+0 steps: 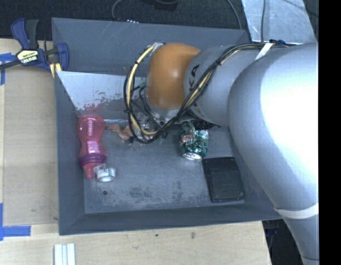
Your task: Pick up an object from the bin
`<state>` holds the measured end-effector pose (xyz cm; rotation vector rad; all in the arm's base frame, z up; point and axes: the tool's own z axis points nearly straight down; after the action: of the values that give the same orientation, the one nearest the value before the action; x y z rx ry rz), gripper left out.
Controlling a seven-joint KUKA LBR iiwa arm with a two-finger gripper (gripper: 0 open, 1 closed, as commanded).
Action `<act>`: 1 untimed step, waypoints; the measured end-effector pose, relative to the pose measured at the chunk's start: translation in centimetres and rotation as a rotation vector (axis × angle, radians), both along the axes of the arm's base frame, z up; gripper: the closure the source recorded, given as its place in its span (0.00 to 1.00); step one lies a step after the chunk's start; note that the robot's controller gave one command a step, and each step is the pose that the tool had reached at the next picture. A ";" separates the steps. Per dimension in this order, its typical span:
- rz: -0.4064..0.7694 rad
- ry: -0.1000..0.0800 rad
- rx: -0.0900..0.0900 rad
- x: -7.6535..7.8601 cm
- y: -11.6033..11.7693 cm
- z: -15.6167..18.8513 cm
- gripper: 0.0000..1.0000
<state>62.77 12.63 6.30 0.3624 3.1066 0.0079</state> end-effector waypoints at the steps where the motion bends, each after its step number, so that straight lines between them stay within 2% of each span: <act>1: 0.002 0.000 0.000 0.0 0.0 0.2 1.00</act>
Offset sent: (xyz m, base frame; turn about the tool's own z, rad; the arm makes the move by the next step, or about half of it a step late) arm 0.0000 0.0001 0.0243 0.0000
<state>62.74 12.61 6.49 0.3594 3.1065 0.0077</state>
